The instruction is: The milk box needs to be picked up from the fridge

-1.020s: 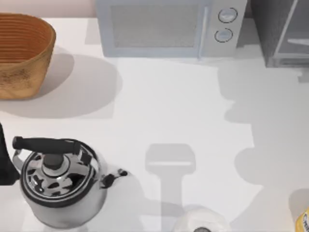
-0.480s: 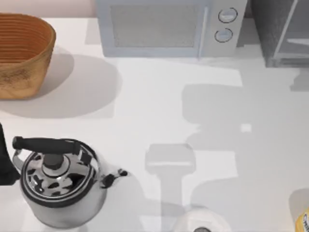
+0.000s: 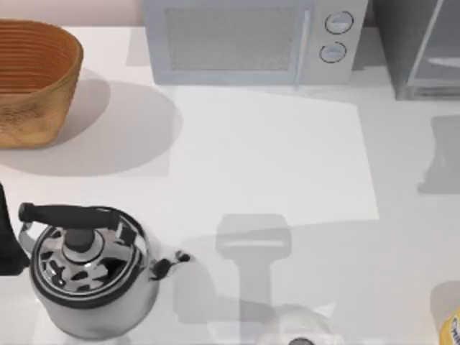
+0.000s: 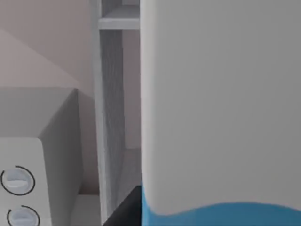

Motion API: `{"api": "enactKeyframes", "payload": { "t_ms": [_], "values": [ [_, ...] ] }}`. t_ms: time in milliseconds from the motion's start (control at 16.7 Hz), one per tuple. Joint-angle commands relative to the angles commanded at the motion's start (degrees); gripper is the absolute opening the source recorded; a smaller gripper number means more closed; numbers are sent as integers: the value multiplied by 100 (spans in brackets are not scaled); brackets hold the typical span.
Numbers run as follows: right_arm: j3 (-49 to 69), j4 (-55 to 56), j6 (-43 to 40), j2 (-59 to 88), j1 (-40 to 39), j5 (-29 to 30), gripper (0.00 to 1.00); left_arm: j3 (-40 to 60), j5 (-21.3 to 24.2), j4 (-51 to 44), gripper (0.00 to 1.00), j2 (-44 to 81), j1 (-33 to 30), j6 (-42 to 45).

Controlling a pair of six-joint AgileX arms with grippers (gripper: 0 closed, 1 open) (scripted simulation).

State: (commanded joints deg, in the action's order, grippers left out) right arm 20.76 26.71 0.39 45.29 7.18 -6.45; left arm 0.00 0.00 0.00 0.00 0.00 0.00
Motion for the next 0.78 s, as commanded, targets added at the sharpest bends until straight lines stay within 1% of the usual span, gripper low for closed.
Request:
{"api": "enactKeyframes", "payload": {
  "t_ms": [240,420,600,780],
  "values": [
    [-944,-1215,-18,-2285,-327,294,0,0,0,0,100,0,0,0],
    [-1548,-1992,-29,-3567,-535,481,0,0,0,0,100,0,0,0],
    [-1953,-2513,-37,-4320,-675,607,0,0,0,0,100,0,0,0],
    [-2076,-2671,-39,-4529,-718,645,0,0,0,0,100,0,0,0]
  ]
}}
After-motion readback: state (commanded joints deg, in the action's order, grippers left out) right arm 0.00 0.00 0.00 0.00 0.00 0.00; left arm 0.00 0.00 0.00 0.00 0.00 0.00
